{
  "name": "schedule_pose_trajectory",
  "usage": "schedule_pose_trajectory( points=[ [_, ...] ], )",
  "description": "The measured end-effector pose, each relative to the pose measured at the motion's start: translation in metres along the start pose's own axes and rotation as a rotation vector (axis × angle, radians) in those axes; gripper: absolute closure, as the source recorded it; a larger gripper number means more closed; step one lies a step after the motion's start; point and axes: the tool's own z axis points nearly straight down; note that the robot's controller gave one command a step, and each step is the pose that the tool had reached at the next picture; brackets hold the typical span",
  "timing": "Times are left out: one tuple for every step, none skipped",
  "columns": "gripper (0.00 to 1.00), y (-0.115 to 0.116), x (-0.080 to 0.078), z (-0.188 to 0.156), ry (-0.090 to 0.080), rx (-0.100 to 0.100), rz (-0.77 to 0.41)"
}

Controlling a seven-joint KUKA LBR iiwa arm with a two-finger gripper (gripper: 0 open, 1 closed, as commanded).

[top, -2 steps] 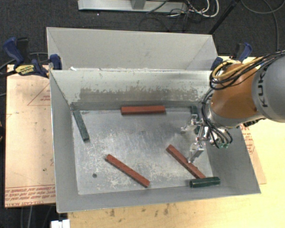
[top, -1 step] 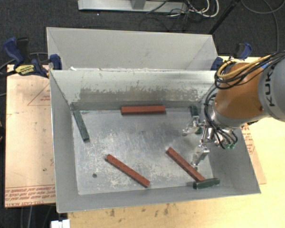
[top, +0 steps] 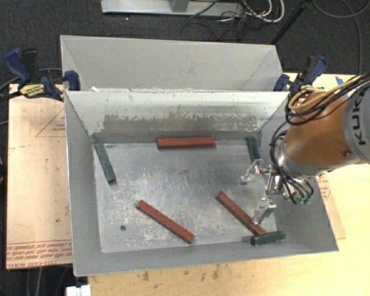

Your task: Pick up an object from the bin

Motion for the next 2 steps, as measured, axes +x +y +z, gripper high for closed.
schedule_pose_trajectory(
  points=[
    [1.00,0.0445,0.0365,0.0260,-0.018,0.002,0.183],
    [1.00,0.0445,0.0365,0.0259,-0.019,0.002,0.183]
  ],
)
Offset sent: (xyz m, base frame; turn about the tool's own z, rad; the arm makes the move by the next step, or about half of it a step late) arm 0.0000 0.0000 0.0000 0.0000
